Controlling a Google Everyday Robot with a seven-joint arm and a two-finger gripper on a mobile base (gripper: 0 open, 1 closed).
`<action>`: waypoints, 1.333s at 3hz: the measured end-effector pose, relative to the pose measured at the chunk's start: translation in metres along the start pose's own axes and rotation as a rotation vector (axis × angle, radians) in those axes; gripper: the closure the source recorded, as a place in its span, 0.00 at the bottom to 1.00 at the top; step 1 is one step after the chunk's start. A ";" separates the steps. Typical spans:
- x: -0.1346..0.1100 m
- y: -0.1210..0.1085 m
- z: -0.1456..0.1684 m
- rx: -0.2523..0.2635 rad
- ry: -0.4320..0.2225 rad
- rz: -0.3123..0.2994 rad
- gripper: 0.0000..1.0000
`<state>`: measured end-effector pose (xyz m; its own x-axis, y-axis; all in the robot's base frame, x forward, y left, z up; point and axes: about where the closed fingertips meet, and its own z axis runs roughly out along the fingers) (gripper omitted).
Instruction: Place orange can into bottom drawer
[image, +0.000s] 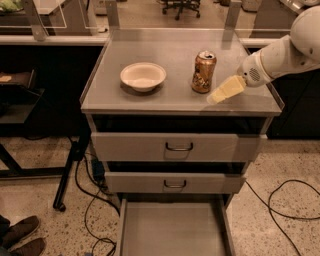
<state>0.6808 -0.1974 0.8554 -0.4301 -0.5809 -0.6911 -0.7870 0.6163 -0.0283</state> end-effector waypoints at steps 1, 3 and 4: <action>-0.012 0.001 0.020 0.003 -0.084 -0.001 0.00; -0.056 -0.008 0.050 0.009 -0.214 -0.066 0.00; -0.056 -0.008 0.050 0.010 -0.215 -0.067 0.18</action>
Offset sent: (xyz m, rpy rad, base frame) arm 0.0589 0.0589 0.0033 0.1523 -0.2054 0.0474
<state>0.7337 -0.1434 0.8582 -0.2719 -0.4943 -0.8257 -0.8057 0.5861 -0.0855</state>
